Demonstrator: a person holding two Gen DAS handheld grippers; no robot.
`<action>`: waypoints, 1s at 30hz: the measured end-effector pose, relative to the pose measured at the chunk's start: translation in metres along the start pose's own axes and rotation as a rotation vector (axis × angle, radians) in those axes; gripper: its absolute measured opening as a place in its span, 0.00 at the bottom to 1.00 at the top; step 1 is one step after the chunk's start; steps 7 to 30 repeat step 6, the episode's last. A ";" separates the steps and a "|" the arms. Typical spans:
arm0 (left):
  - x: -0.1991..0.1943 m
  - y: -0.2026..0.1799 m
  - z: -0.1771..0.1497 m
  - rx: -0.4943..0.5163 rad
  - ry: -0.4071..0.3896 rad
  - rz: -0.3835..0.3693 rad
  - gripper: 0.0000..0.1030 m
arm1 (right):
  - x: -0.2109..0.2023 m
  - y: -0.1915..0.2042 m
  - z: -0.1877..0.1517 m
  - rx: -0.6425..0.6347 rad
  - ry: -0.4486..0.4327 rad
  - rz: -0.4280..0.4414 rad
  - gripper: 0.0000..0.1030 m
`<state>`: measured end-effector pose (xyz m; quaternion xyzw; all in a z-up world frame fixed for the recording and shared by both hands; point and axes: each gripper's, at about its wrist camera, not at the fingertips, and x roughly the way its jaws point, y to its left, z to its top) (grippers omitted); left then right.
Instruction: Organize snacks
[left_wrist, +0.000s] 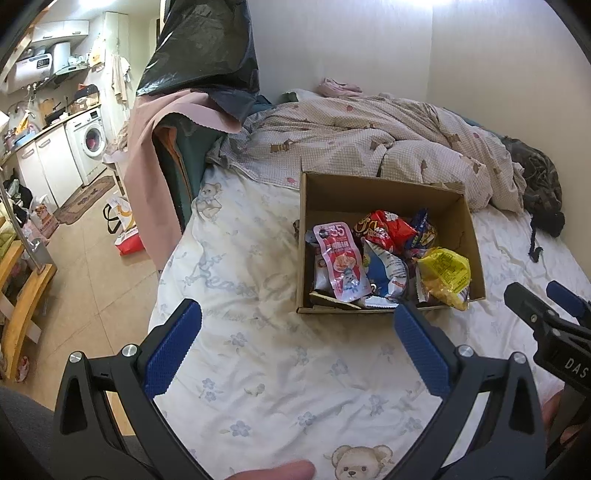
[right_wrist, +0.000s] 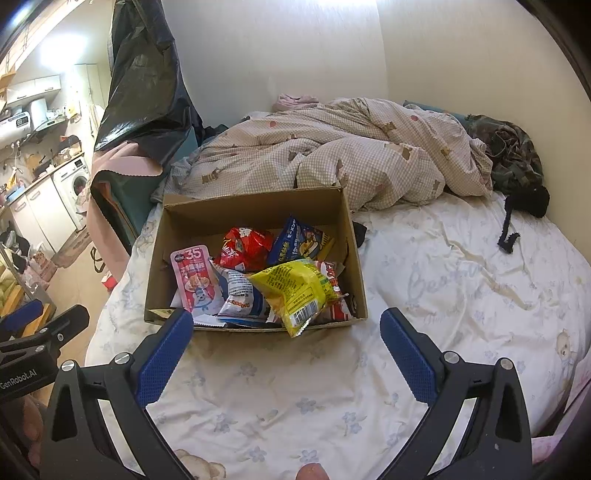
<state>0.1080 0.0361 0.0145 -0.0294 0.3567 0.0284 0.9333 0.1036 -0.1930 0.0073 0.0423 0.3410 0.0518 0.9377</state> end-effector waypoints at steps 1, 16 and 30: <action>0.000 0.000 0.000 0.000 0.002 -0.002 1.00 | 0.000 0.000 0.000 0.000 0.000 0.000 1.00; 0.002 0.000 -0.001 -0.003 0.011 -0.008 1.00 | 0.000 0.000 0.000 0.002 -0.001 -0.001 1.00; 0.002 0.000 -0.001 -0.003 0.011 -0.008 1.00 | 0.000 0.000 0.000 0.002 -0.001 -0.001 1.00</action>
